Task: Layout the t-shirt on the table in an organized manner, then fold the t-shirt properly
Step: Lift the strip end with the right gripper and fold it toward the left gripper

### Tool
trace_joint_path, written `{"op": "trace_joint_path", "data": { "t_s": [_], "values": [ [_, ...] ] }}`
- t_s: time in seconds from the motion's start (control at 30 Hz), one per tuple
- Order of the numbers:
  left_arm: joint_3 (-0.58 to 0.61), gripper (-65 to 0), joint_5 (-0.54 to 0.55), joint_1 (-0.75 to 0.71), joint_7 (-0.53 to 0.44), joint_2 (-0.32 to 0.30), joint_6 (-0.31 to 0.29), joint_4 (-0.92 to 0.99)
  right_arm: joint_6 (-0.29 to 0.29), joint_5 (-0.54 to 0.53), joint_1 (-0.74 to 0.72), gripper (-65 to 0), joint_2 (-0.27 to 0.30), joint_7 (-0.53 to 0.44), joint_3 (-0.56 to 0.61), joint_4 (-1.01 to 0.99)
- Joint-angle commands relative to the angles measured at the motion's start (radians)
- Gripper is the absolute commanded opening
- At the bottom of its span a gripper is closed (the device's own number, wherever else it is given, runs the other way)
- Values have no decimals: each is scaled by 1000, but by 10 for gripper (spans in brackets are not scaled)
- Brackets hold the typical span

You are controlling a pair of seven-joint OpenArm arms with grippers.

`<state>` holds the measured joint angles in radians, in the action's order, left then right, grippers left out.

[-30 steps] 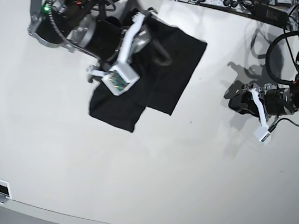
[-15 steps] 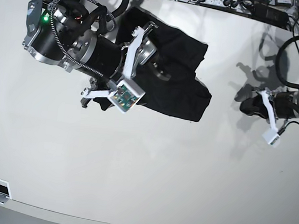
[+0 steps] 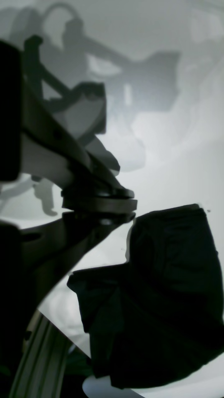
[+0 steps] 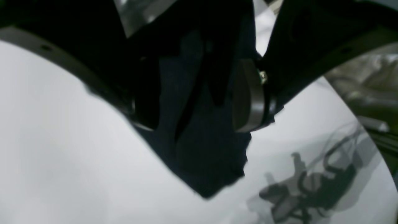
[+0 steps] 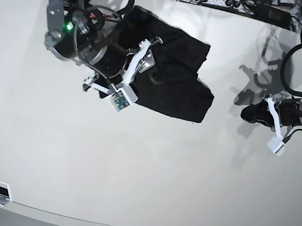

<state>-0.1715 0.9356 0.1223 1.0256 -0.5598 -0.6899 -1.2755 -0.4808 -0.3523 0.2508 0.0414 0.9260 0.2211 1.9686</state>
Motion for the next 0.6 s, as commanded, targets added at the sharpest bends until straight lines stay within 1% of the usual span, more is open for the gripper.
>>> {"op": "trace_joint_path", "data": {
  "t_s": [0.0,0.1,0.2,0.3,0.33,0.37,0.4,0.47,0.5,0.53,0.57],
  "values": [
    [-8,-650,19,19,-14,-20,-8,-14,10,-26,-18,-259,-13,-25,2,-16],
    [-8,-650,19,19,-14,-20,-8,-14,9,-72,-46,-260,-32,-20,2,-122],
    [-8,-650,20,20,-15,-19,-8,-14,-23,-125,-74,-260,-57,-14,2,-203],
    [-8,-650,20,19,-14,-19,-8,-14,-50,-129,-85,-261,-83,-14,2,-233],
    [-8,-650,20,17,-14,-19,-8,-14,-63,-129,-85,-277,-90,-15,2,-233],
    [-8,-650,20,16,-14,-19,-8,-14,-77,-127,-85,-320,-96,-14,2,-233],
    [-8,-650,19,16,-14,-19,-8,-14,-97,-122,-85,-391,-101,-14,2,-233],
    [-8,-650,20,17,-14,-19,-8,-14,-154,-126,-85,-582,-114,2,2,-231],
    [-8,-650,20,17,-15,-19,-8,-14,-188,-140,-85,-650,-121,19,2,-228],
    [-8,-650,20,17,-15,-19,-8,-14,-217,-169,-85,-650,-130,42,2,-224],
    [-8,-650,20,17,-15,-19,-8,-14,-217,-200,-85,-650,-140,66,2,-219]
  ]
}}
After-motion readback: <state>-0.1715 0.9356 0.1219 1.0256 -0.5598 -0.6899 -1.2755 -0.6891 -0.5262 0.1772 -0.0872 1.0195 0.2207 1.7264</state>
